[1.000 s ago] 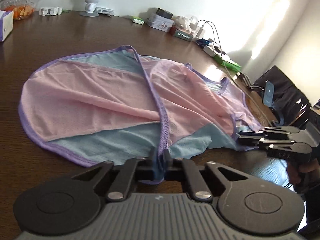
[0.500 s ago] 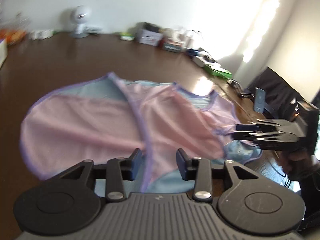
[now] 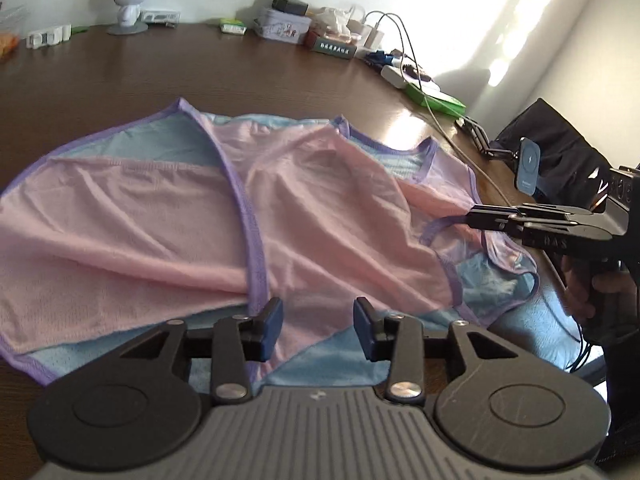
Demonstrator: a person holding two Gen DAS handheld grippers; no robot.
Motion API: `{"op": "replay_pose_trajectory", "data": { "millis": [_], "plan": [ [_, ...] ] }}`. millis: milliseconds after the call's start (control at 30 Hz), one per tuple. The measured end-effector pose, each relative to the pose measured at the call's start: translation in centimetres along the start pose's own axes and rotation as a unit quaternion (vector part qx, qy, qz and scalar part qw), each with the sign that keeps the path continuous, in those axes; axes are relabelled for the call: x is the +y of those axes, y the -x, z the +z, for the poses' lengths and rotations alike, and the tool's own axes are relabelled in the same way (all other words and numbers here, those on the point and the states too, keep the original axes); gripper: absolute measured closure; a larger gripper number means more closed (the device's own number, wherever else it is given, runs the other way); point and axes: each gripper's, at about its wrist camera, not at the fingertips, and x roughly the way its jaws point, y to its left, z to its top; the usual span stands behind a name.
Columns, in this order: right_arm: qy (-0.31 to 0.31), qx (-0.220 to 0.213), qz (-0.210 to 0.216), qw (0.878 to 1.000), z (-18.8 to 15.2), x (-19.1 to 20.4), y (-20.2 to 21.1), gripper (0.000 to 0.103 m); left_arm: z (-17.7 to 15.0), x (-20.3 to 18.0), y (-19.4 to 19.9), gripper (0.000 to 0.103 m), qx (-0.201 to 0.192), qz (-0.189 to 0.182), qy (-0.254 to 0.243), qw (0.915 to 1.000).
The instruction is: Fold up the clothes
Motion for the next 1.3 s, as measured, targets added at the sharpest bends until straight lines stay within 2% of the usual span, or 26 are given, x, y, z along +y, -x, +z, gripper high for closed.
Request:
{"op": "replay_pose_trajectory", "data": {
  "millis": [67,133,167,233,267,433,533,567,633,667,767,900,1000,1033,1067,1100,1133,1233,1300],
  "plan": [
    [0.015,-0.010,0.010,1.000,0.5,0.8,-0.8,0.050,0.4,-0.6,-0.2,0.055,-0.005,-0.010,-0.008,0.9999],
    [0.009,-0.010,0.007,1.000,0.8,0.9,-1.5,0.051,0.6,-1.0,-0.7,0.054,0.000,-0.011,-0.017,0.9998],
    [0.001,-0.012,0.004,1.000,0.7,0.6,-1.4,0.057,0.7,-1.2,-1.1,0.054,0.005,-0.008,-0.021,0.9997],
    [-0.016,-0.016,-0.002,1.000,0.6,0.1,-1.2,0.082,0.7,-1.3,-1.6,0.054,0.014,-0.004,-0.021,0.9997],
    [-0.024,-0.018,-0.005,1.000,0.5,-0.1,-1.2,0.102,0.6,-1.3,-1.8,0.054,0.016,-0.003,-0.021,0.9996],
    [-0.066,-0.027,-0.019,0.997,0.2,-1.4,-0.8,0.100,0.2,-0.7,-1.5,0.054,0.010,-0.005,-0.010,0.9999],
    [-0.091,-0.032,-0.028,0.995,0.1,-2.2,-0.5,0.076,0.0,-0.2,-0.5,0.054,0.009,-0.001,-0.003,1.0000],
    [-0.099,-0.034,-0.031,0.994,0.0,-2.5,-0.4,0.065,-0.2,0.1,0.2,0.052,0.003,0.000,-0.003,1.0000],
    [-0.095,-0.033,-0.024,0.995,-0.4,-2.2,-0.2,0.061,-0.6,0.8,1.6,0.045,-0.007,0.001,-0.004,1.0000],
    [-0.083,-0.029,-0.014,0.996,-0.7,-1.6,-0.1,0.061,-0.9,1.2,2.3,0.041,-0.013,0.002,-0.004,0.9999],
    [-0.046,-0.019,0.016,0.999,-1.7,0.1,0.4,0.061,-2.5,2.2,3.8,0.038,-0.024,0.000,-0.035,0.9991],
    [0.004,-0.006,0.055,0.998,-3.0,2.4,1.0,0.061,-4.5,2.9,4.6,0.038,-0.030,0.013,-0.072,0.9969],
    [0.041,0.005,0.085,0.996,-4.0,4.1,1.4,0.063,-5.5,3.8,4.8,0.038,-0.044,0.004,-0.072,0.9964],
    [0.053,0.008,0.094,0.994,-4.4,4.7,1.6,0.064,-5.6,4.1,4.9,0.044,-0.049,0.006,-0.072,0.9962],
    [0.066,0.012,0.104,0.992,-4.7,5.3,1.7,0.074,-5.7,4.3,5.0,0.055,-0.053,0.008,-0.073,0.9958],
    [0.077,0.013,0.089,0.993,-4.8,5.6,1.8,0.086,-5.8,4.4,5.1,0.062,-0.053,0.017,-0.077,0.9955],
    [0.085,0.018,0.078,0.993,-4.8,5.8,1.9,0.089,-5.8,4.4,5.3,0.075,-0.050,0.024,-0.084,0.9950],
    [0.088,0.035,0.074,0.993,-4.8,5.4,2.4,0.090,-6.0,4.5,5.8,0.074,-0.044,0.028,-0.095,0.9941],
    [0.085,0.033,0.060,0.994,-5.0,5.3,3.0,0.083,-6.0,4.5,6.2,0.065,-0.041,0.028,-0.099,0.9938]
  ]
}}
